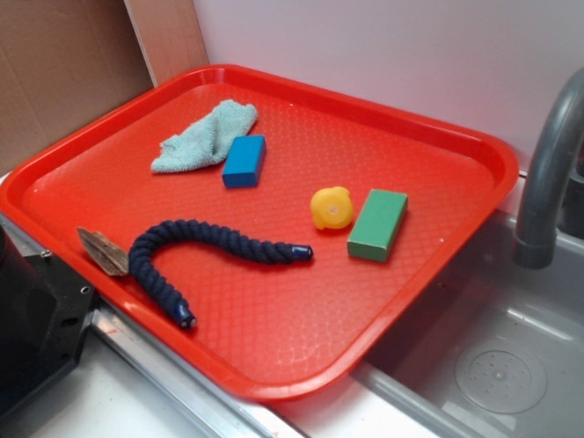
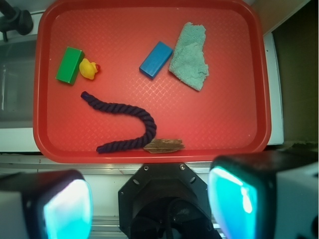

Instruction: Grab the green block.

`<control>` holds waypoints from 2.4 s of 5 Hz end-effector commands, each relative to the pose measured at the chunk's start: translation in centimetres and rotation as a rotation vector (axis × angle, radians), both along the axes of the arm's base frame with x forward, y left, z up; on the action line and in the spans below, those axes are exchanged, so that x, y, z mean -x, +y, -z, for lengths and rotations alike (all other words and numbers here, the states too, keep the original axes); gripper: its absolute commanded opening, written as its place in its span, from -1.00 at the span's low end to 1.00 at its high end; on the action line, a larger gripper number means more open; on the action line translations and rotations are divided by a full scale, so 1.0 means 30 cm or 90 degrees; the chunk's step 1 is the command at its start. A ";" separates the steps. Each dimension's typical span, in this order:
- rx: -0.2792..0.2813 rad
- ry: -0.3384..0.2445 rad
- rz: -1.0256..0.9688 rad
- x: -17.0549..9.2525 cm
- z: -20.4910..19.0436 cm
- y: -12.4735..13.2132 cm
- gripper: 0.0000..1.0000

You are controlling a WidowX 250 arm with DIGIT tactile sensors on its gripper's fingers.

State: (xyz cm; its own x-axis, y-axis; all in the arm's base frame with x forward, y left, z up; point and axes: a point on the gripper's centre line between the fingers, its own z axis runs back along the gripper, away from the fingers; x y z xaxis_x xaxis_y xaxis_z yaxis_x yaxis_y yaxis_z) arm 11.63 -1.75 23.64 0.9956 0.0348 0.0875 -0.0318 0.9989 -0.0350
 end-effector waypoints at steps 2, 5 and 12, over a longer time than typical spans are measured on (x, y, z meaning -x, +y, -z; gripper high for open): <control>-0.079 0.010 -0.083 -0.104 0.167 -0.015 1.00; 0.030 -0.095 -0.181 -0.436 0.398 -0.222 1.00; 0.090 -0.112 -0.156 -0.573 0.555 -0.444 1.00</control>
